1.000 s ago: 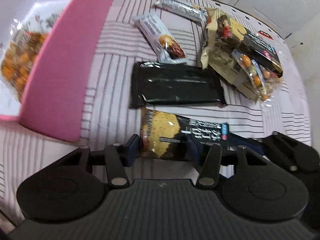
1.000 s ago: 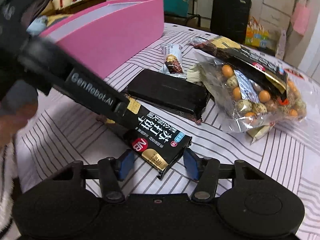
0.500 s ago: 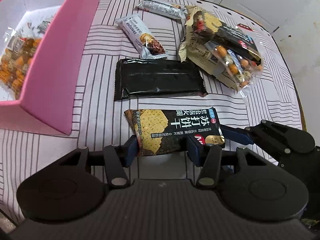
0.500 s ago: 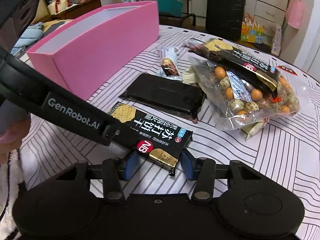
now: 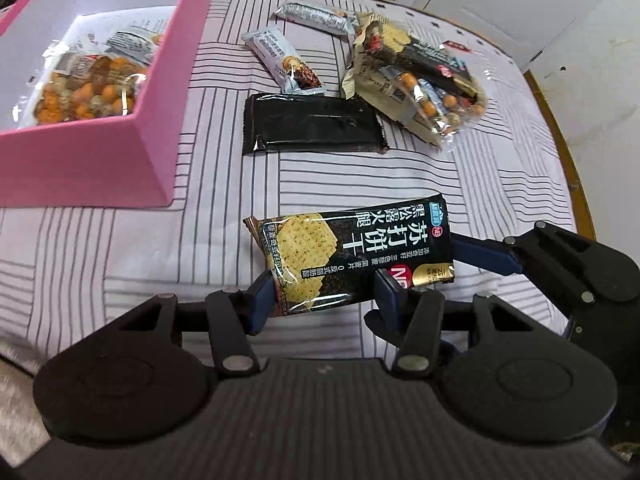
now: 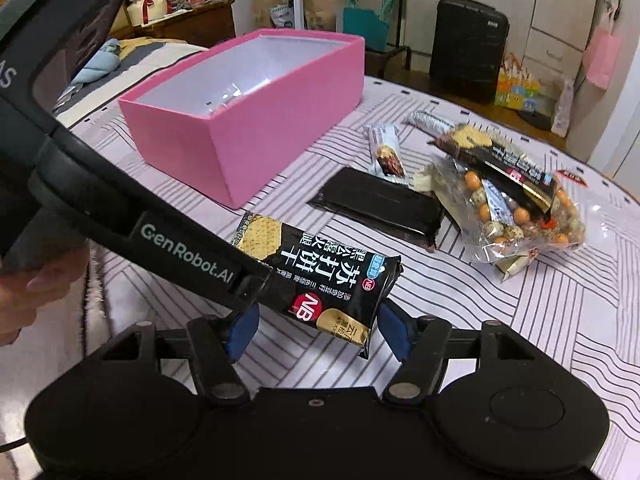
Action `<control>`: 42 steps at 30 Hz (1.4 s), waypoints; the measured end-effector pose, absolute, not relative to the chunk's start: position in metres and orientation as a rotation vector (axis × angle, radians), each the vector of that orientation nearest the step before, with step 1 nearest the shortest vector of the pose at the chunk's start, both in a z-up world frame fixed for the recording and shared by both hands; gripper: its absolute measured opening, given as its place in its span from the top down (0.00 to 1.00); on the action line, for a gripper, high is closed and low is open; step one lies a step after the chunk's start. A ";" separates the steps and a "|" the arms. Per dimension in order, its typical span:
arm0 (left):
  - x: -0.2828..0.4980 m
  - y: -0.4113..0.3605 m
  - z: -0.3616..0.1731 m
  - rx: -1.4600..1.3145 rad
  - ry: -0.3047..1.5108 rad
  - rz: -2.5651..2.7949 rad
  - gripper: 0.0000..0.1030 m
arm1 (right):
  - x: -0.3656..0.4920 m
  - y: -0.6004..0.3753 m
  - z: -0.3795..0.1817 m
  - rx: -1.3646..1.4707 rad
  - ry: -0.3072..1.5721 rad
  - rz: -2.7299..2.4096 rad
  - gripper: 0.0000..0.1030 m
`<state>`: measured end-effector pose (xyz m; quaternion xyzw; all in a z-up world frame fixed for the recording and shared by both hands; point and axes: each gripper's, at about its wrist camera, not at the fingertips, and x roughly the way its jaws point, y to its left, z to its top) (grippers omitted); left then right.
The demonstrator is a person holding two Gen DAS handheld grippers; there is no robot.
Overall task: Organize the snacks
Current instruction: 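Carry the black cracker packet over the pink box with the left gripper, then open the left gripper to drop the cracker packet into the box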
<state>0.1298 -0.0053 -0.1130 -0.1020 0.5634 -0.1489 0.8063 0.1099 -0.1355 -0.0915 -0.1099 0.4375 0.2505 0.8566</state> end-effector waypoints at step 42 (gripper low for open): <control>0.221 0.177 -0.038 -0.386 0.948 -0.174 0.48 | 0.231 -0.007 -0.015 -0.206 0.798 0.723 0.39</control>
